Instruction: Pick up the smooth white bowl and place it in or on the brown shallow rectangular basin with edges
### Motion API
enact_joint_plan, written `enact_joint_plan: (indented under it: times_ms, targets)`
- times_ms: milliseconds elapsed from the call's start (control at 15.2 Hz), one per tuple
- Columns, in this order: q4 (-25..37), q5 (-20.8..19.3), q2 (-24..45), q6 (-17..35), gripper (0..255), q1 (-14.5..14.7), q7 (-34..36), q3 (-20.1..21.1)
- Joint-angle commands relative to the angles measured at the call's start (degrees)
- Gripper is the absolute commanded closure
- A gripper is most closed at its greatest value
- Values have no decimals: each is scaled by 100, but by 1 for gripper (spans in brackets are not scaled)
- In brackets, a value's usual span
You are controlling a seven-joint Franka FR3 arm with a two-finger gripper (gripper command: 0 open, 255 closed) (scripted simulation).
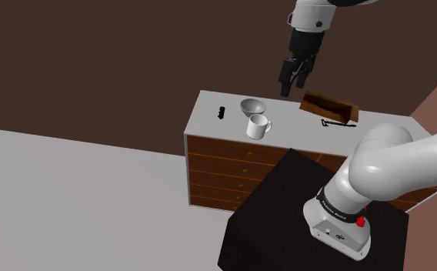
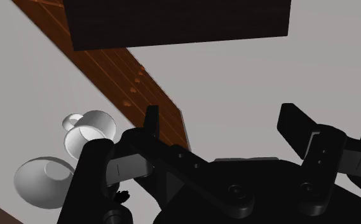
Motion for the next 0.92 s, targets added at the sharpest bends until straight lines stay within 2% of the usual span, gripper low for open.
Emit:
enact_joint_plan:
  times_ms: [0, 462, 858]
  targets:
    - [0, 0, 0, 0, 0, 0, 0, 0]
    - [-212, -299, 1041, 1370, 0, -194, -166, -290]
    - [-84, -467, 2157, 2467, 0, -335, -288, -546]
